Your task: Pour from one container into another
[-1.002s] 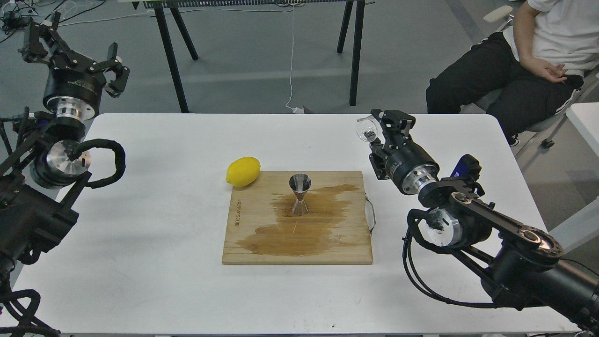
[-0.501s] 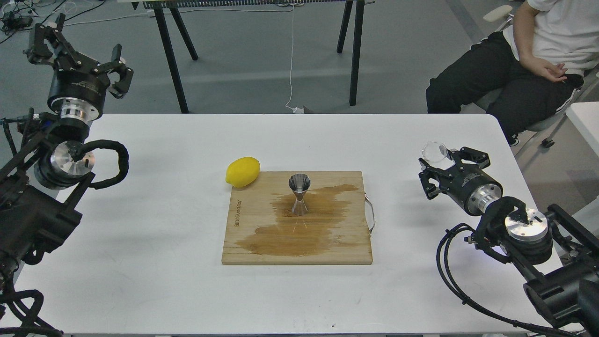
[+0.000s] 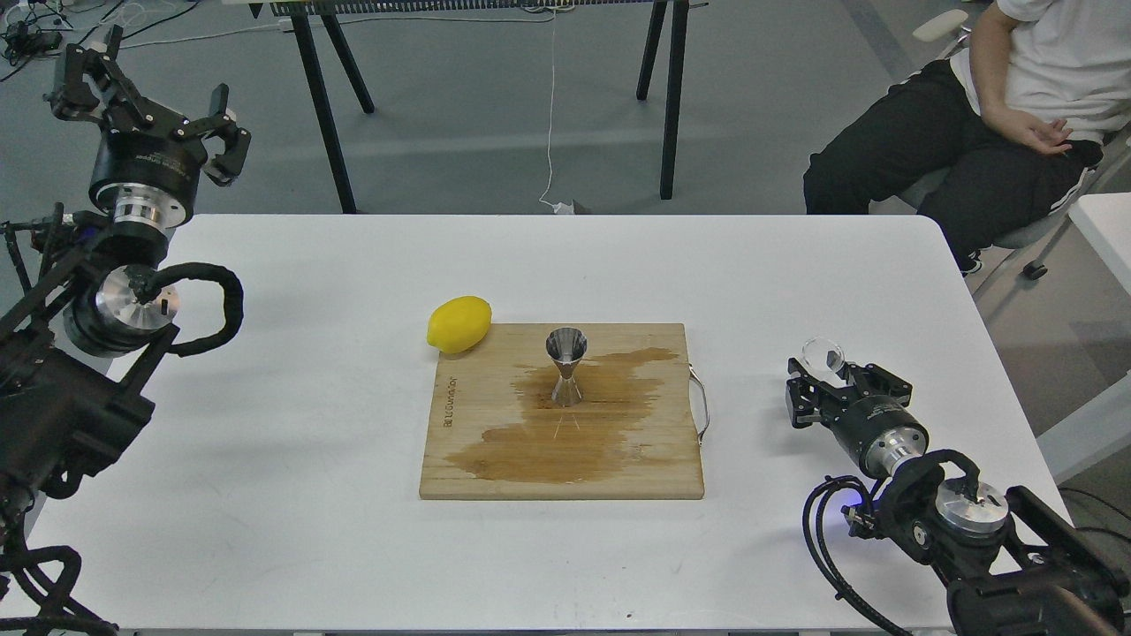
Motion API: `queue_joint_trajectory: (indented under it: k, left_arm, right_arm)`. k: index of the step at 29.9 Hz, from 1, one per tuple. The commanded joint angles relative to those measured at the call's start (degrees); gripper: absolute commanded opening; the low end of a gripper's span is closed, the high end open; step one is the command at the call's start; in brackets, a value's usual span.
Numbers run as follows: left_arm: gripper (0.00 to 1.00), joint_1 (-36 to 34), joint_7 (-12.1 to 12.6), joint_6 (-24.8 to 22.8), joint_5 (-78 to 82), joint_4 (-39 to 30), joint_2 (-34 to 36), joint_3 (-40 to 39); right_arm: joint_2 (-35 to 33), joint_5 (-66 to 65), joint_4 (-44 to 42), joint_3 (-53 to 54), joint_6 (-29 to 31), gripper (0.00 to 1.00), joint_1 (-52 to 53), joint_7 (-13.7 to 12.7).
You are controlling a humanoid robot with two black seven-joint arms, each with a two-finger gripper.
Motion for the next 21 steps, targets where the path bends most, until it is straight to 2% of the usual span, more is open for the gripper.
queue_joint_trajectory:
  k: [1,7,19,21]
  left_arm:
    - [1.0,0.17,-0.01,-0.06,0.0,0.0,-0.01,-0.02]
    - [1.0,0.08,-0.01,0.02,0.0,0.0,-0.62,-0.02]
    - [1.0,0.08,-0.01,0.11,0.0,0.0,-0.71,0.06]
    - [1.0,0.08,-0.01,0.11,0.0,0.0,-0.8,0.06]
  right_arm:
    - [0.13,-0.09,-1.71,-0.01,0.11,0.47,0.34,-0.08]
    - [0.04,-0.18,-3.39,-0.01,0.54,0.48,0.51,0.0]
    - [-0.05,-0.18,-3.92,-0.01,0.46,0.73,0.51,0.09]
    - [-0.05,-0.18,-3.92,-0.01,0.55,0.75,0.51,0.09]
